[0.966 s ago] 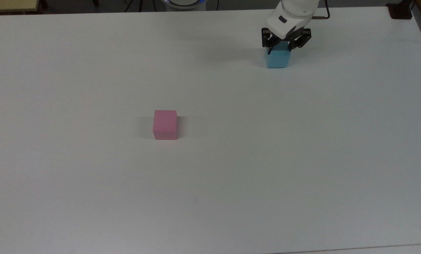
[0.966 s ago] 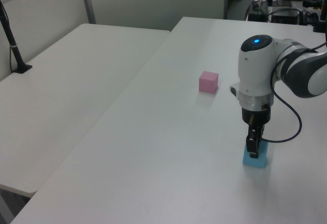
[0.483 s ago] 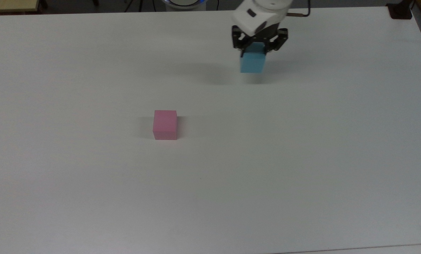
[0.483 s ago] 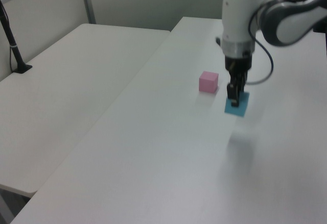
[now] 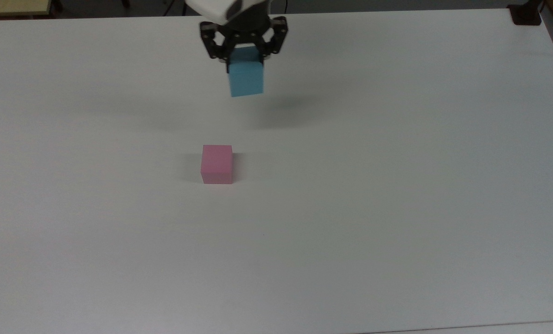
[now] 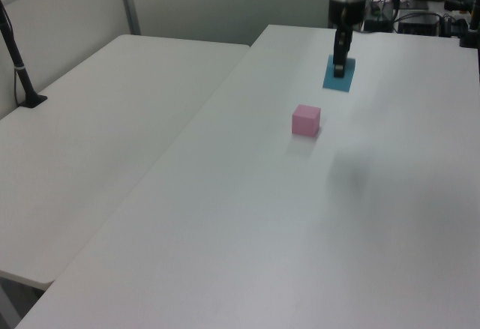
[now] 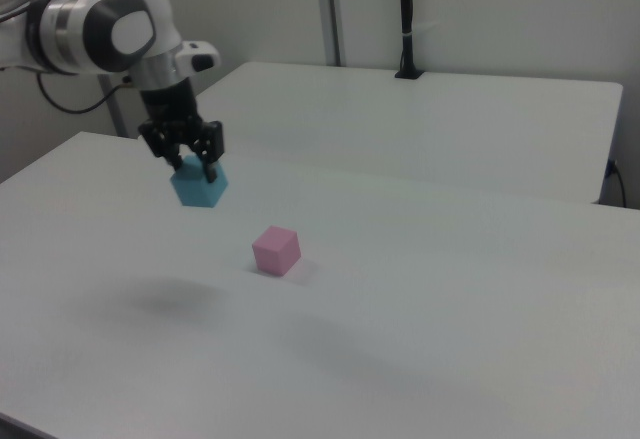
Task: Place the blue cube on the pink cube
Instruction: 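Lift the light-blue cube and carry it above the pink cube, then lower the light-blue cube onto the top of the pink cube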
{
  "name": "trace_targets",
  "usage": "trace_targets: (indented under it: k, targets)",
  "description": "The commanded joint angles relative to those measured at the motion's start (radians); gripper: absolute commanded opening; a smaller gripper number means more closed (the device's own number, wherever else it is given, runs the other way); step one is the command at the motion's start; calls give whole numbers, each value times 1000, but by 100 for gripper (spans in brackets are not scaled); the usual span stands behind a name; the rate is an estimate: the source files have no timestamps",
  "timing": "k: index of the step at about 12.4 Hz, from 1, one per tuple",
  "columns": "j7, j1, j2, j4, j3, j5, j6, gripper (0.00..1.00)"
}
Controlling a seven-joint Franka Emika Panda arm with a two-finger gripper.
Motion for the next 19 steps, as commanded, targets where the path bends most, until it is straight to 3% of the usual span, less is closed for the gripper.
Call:
trace_targets:
  k: [1, 4, 5, 7, 13, 19]
  targets:
    - [-75, 24, 38, 69, -105, 42, -22, 26]
    - [-15, 12, 107, 108, -132, 172, 29, 27]
    - [24, 13, 121, 104, -135, 186, 66, 27]
    - [78, 16, 156, 107, -135, 186, 126, 27]
    - [75, 19, 244, 113, -137, 105, 175, 27]
    - [106, 19, 293, 110, -137, 77, 252, 27]
